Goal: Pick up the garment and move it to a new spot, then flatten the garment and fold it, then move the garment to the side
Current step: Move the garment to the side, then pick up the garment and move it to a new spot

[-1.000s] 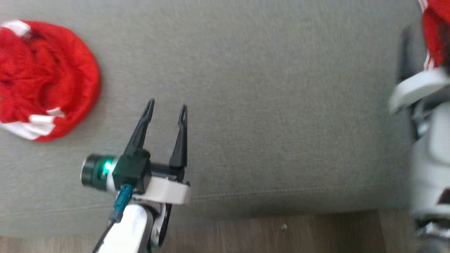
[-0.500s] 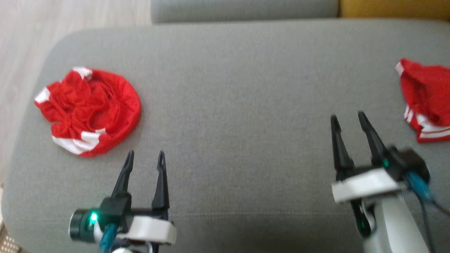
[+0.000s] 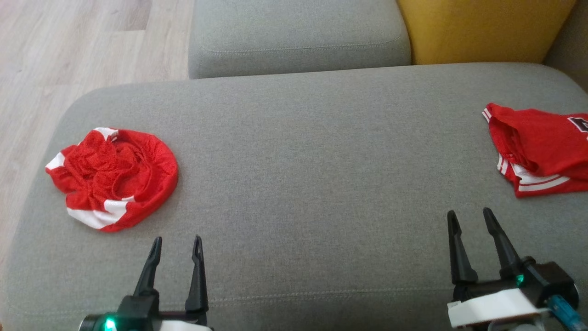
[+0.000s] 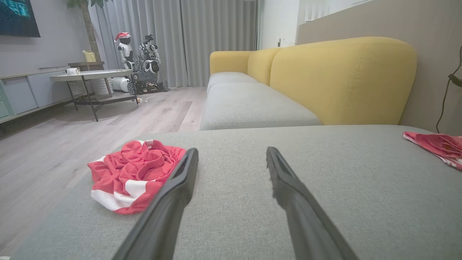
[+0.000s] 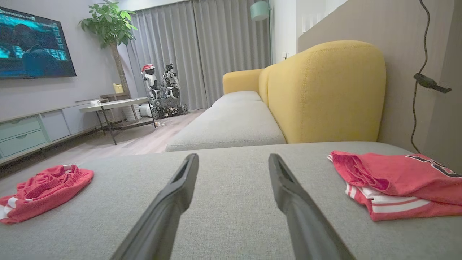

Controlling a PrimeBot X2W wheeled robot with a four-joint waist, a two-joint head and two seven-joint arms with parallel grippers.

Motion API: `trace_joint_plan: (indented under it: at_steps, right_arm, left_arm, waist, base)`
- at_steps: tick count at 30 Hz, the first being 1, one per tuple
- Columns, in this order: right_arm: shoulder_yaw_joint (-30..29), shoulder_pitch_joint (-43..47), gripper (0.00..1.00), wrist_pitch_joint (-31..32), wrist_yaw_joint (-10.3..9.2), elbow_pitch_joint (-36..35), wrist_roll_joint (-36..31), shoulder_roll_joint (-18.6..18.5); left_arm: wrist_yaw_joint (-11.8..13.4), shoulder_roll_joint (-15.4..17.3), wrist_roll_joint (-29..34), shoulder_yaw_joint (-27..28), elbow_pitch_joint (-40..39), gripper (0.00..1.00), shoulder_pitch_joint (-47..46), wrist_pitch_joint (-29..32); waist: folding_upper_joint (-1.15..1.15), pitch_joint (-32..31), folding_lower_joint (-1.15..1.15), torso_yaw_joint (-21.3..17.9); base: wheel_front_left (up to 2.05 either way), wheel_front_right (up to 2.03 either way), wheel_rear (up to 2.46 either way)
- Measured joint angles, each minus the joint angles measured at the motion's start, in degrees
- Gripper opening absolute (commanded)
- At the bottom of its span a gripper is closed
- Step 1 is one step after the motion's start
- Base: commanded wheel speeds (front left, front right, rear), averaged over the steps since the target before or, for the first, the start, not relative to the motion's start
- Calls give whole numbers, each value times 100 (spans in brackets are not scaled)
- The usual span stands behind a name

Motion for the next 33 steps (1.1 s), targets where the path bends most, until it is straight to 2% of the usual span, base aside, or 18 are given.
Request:
trace_joint_plan:
  at_steps: [10, 20, 27, 33]
  right_arm:
    - [59, 9, 100, 0, 0, 25, 19, 2]
    - [83, 17, 100, 1, 0, 48, 21, 2]
    - [177, 74, 100, 0, 0, 112, 78, 2]
    - [311, 74, 100, 0, 0, 137, 129, 4]
  left_arm:
    - [-196, -1, 52, 82, 169, 100, 8, 0]
    - [-201, -1, 104, 87, 214, 100, 19, 0]
    - [-243, -1, 105, 76, 288, 100, 26, 0]
    - [-241, -1, 120, 91, 162, 100, 26, 1]
  waist:
    - [0, -16, 0, -26]
    - [0, -30, 0, 55]
    - [0, -79, 0, 257]
    - [0, -108, 0, 581]
  base:
    - [0, 0, 0]
    - [0, 0, 0]
    - [0, 0, 0]
    - [0, 0, 0]
